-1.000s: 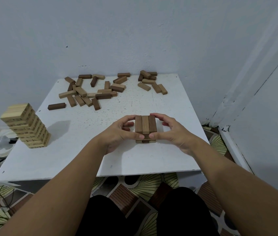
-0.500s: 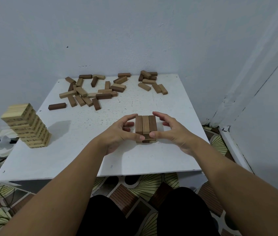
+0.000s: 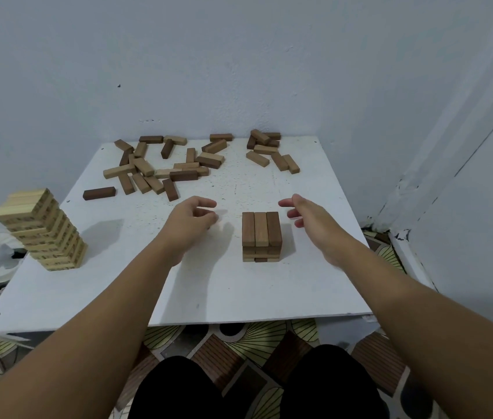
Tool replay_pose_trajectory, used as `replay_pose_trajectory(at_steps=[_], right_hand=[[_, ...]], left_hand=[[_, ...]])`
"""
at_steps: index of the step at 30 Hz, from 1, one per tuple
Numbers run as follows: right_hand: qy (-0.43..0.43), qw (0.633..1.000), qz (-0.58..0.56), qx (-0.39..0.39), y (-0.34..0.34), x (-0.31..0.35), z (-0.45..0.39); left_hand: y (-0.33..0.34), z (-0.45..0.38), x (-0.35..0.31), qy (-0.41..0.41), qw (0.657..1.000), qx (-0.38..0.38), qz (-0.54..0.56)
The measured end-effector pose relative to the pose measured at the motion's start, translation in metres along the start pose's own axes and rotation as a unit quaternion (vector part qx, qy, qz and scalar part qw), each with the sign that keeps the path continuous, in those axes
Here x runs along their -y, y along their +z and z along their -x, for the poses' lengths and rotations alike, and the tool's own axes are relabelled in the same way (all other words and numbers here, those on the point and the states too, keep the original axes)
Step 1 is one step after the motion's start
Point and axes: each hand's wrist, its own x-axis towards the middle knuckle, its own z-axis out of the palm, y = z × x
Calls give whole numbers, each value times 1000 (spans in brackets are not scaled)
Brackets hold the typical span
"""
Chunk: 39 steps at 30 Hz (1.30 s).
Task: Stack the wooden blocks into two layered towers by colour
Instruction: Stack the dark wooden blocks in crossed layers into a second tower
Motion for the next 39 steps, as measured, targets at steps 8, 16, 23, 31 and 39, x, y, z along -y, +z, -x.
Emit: replay_pose_trajectory(at_steps=[8, 16, 23, 31, 39], right_hand=[[-37, 990, 138, 17, -15, 14, -67], [8, 952, 304, -1, -17, 20, -104], [43, 941, 335, 29, -25, 31, -123], [-9, 920, 393, 3, -20, 23, -136], [-38, 935, 353, 10, -29, 14, -145]], left_hand=[[11, -49, -7, 95, 969, -46, -224], [45, -116, -31, 185, 923, 26, -338], [73, -147, -40, 174, 890, 47, -420], [84, -158, -40, 150, 886, 5, -440], [85, -155, -24, 219, 894, -50, -389]])
